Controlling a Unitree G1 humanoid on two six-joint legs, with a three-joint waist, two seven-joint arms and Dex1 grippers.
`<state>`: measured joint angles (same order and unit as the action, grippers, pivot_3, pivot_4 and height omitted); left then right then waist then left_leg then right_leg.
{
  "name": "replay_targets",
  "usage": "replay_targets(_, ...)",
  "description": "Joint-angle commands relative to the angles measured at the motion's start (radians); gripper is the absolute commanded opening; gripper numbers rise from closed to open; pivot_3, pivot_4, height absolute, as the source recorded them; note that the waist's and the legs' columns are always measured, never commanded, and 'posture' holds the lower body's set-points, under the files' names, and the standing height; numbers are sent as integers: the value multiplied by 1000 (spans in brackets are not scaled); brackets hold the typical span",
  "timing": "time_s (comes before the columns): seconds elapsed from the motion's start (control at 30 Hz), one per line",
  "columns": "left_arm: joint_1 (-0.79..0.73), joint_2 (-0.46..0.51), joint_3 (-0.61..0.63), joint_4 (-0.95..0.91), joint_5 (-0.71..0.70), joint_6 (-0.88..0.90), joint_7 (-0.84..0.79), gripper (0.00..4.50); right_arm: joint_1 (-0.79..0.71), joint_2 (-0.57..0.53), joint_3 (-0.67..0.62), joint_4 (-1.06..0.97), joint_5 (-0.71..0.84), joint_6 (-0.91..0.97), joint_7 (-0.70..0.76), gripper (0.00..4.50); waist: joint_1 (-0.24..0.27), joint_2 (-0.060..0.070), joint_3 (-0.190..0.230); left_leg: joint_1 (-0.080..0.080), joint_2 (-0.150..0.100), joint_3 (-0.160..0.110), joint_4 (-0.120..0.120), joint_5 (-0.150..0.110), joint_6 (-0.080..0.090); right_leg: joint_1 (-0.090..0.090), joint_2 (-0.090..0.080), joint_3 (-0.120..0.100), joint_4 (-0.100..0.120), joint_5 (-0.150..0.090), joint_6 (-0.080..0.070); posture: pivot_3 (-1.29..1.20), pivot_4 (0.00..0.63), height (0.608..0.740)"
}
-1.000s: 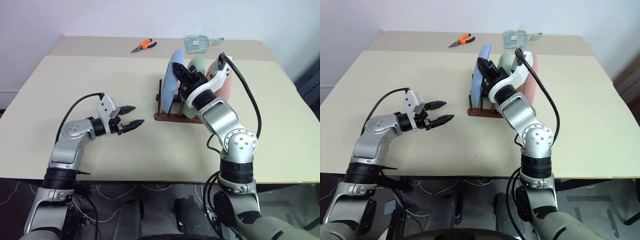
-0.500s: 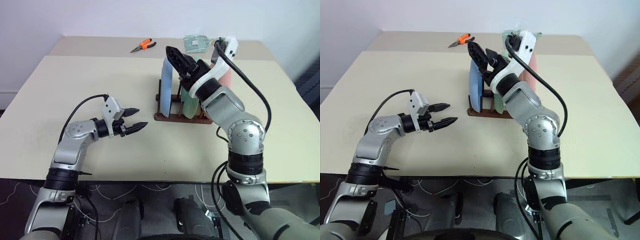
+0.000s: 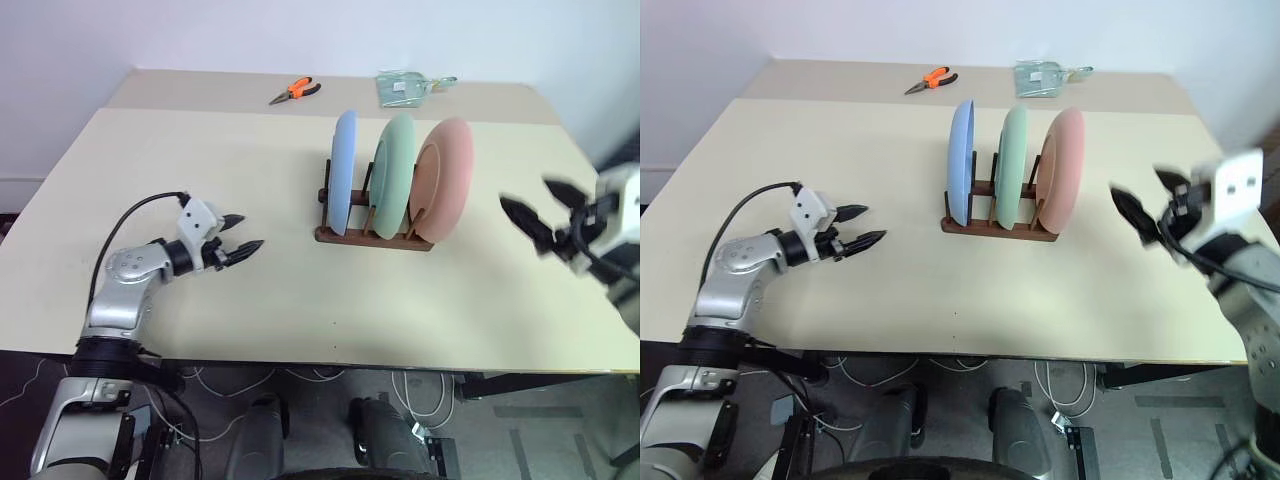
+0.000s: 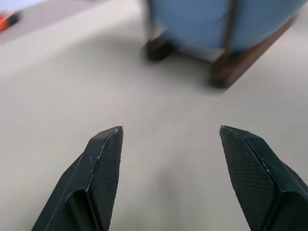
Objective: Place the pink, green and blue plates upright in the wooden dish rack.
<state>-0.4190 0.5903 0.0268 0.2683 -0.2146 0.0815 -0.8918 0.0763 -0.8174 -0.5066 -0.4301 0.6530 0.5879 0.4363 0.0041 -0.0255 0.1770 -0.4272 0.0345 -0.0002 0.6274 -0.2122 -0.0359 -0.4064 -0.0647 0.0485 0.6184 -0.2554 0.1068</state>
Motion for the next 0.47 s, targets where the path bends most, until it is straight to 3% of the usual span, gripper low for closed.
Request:
replay_targets(0.03,0,3,15,32,19,-67,11,3278,82,4,53,6,-122,-124,90,3433,-13,0,0,1,0,0,0,0,0,0,0,0,0,0,0,0,150,726)
replay_targets(0.47,69,-16,10,-77,-12,-8,21,3278,7,76,131,119,-219,-242,157,3433,-13,0,0,0,1,0,1,0,0,0,1,0,0,1,-1,0,150,726)
